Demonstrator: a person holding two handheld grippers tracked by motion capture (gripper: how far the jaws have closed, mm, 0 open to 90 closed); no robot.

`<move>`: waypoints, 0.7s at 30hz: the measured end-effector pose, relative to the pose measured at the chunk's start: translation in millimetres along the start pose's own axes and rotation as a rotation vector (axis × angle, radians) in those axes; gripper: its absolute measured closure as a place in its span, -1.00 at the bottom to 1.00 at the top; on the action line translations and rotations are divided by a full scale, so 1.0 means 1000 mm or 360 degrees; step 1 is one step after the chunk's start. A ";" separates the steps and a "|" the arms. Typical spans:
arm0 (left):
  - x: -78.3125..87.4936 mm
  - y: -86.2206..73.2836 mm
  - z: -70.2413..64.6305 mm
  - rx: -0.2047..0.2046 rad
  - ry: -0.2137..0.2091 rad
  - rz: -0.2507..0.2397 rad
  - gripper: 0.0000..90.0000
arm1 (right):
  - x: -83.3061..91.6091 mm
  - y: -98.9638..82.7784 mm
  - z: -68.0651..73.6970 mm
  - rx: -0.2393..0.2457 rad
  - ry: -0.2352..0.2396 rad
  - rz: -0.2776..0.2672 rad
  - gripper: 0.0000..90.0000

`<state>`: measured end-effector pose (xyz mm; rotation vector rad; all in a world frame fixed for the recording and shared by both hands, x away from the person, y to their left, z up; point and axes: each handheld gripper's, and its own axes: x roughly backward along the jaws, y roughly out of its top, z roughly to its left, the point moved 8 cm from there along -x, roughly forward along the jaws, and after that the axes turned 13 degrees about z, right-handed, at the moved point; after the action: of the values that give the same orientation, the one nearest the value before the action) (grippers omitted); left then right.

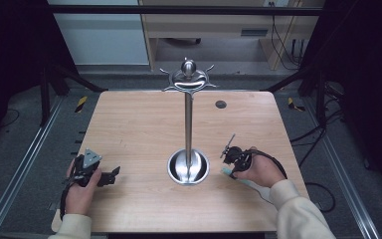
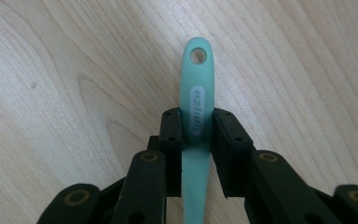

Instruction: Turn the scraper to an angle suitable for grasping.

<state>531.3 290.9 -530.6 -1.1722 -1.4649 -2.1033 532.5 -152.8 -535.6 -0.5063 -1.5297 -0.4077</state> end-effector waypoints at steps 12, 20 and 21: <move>-0.001 0.000 0.000 -0.0005 0.0000 0.0007 -0.93 | 0.027 -0.010 -0.005 -0.0059 0.0014 -0.0196 0.66; -0.001 -0.001 -0.001 -0.0002 -0.0001 0.0009 -0.93 | 0.050 -0.020 -0.010 -0.0107 -0.0001 -0.0300 0.66; -0.001 -0.001 -0.001 -0.0002 -0.0001 0.0009 -0.93 | 0.052 -0.021 -0.011 -0.0109 -0.0005 -0.0310 0.66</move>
<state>531.2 290.5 -531.8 -1.1762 -1.4591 -2.1006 530.3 -173.1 -482.7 -0.4120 -1.5779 -0.6115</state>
